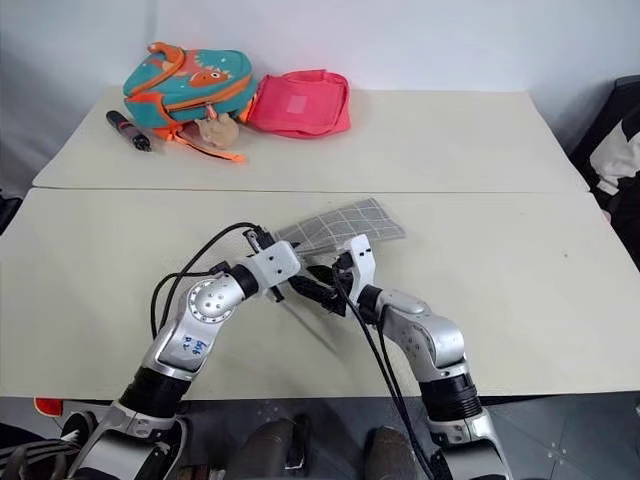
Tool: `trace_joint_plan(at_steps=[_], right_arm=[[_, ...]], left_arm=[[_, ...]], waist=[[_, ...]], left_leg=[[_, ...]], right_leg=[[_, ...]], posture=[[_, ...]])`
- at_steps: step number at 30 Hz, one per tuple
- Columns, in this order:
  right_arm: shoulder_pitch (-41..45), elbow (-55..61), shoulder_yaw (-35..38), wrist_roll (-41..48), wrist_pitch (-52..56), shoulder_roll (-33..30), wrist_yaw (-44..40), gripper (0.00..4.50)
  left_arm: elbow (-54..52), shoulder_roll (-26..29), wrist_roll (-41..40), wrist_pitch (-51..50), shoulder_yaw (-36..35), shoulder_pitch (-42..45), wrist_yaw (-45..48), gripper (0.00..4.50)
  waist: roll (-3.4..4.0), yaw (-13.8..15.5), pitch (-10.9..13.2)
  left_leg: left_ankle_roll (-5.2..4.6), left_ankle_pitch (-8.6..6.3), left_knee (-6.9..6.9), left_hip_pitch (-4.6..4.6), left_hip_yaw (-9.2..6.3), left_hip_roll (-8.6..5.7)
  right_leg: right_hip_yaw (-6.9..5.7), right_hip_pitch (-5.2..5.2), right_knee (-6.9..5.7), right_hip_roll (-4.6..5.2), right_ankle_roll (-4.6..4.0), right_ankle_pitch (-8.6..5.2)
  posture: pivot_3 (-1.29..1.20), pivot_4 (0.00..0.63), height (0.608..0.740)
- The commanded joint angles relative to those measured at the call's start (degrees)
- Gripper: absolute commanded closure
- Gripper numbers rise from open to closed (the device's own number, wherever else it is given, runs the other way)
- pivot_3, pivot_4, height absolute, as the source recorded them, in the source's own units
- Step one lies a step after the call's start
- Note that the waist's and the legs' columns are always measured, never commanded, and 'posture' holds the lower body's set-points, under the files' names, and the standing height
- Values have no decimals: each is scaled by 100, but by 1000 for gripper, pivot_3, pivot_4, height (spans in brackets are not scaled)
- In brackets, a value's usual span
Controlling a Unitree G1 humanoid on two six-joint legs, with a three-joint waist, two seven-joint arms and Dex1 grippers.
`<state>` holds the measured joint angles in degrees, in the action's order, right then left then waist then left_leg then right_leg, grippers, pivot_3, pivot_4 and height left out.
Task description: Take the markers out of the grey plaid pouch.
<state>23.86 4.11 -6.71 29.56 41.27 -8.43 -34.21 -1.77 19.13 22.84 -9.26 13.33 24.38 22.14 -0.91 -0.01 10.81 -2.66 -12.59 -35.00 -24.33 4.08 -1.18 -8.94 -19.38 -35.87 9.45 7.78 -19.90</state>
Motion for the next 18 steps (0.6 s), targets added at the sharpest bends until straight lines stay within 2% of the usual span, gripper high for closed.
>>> trace_joint_plan(at_steps=[1, 4, 14, 18], right_arm=[[2, 133, 33, 96, -40, -18, -122, 3466], [99, 100, 177, 70, -71, -162, -151, 4478], [405, -185, 692, 68, -166, -923, -457, 4478], [294, -231, 611, 16, -304, -999, -585, 4478]], left_arm=[[-192, 1, -20, 73, 14, 26, -37, 4500], [-190, 49, -49, 94, -55, -12, -62, 4500], [-16, 290, -74, 233, -185, -16, -119, 4500], [40, 262, -63, 318, -148, 16, -145, 4500]], waist=[[0, -2, 0], [0, -1, 0], [0, -2, 0], [0, -1, 0]], left_leg=[[0, 0, 0, 0, 0, 0], [0, 0, 0, 0, 0, 1], [0, 0, 0, 0, 1, 1], [-1, 0, 0, 0, 2, 1]], right_leg=[[0, 0, 0, 0, 0, 0], [0, 0, 0, 0, 0, 0], [0, -1, 1, 1, 0, 0], [-1, 1, 1, 1, 0, 0]], posture=[[0, 150, 740], [0, 150, 740], [0, 150, 740], [0, 150, 740]])
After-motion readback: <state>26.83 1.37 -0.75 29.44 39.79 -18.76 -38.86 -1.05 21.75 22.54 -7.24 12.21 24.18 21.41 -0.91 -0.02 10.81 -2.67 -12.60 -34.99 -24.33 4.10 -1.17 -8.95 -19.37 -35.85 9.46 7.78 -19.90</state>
